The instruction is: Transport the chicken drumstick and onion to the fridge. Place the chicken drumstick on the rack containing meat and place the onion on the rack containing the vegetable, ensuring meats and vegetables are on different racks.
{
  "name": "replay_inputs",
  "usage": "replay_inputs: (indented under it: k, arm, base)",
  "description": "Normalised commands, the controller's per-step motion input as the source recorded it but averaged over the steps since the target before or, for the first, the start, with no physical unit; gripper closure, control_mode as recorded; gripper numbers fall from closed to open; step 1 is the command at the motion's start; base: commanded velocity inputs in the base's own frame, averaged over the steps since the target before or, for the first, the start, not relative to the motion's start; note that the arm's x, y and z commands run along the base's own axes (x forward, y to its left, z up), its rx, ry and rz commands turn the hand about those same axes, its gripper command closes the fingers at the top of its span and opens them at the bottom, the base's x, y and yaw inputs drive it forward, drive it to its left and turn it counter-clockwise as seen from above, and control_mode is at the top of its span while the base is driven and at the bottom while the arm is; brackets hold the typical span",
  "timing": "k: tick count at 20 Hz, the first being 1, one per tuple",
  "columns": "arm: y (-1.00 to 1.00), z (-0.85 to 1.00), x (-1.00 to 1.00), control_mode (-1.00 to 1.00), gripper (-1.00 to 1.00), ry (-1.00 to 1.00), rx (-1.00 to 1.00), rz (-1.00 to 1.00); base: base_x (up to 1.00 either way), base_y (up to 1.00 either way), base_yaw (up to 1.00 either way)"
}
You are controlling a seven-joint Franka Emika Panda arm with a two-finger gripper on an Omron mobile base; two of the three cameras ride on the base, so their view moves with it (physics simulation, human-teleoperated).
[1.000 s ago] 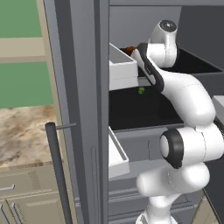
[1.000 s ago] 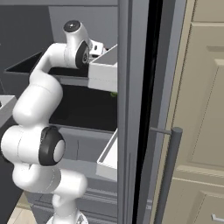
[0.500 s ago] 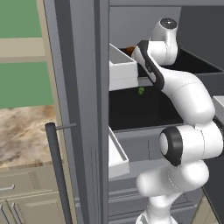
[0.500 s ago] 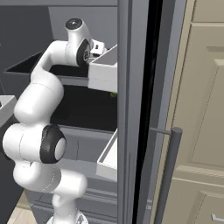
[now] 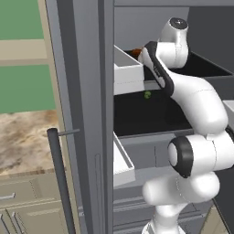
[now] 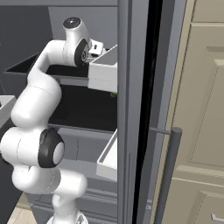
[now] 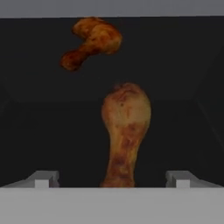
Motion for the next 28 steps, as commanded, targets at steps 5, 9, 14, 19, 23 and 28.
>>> replay_inputs:
  k: [5,9,14,19,23,28]
  arm:
    - [0.3,-0.22,-0.89,-1.0,-1.0,0.0,0.0,0.0]
    - [0.07,-0.38,-1.0,-1.0,-1.0,-0.09,0.0,0.0]
    - [0.23,0.01,-1.0,-1.0,-1.0,-0.06,0.0,0.0]
    - [0.2,0.3,-1.0,-1.0,-1.0,0.11,0.01,0.0]
    - [0.1,0.45,-1.0,-1.0,-1.0,0.23,0.02,0.0]
    - [0.1,0.4,-1.0,-1.0,-1.0,0.18,0.01,0.0]
  base:
    - [0.0,0.0,0.0]
    - [0.0,0.0,0.0]
    - [0.0,0.0,0.0]
    - [0.0,0.0,0.0]
    - [0.0,0.0,0.0]
    - [0.0,0.0,0.0]
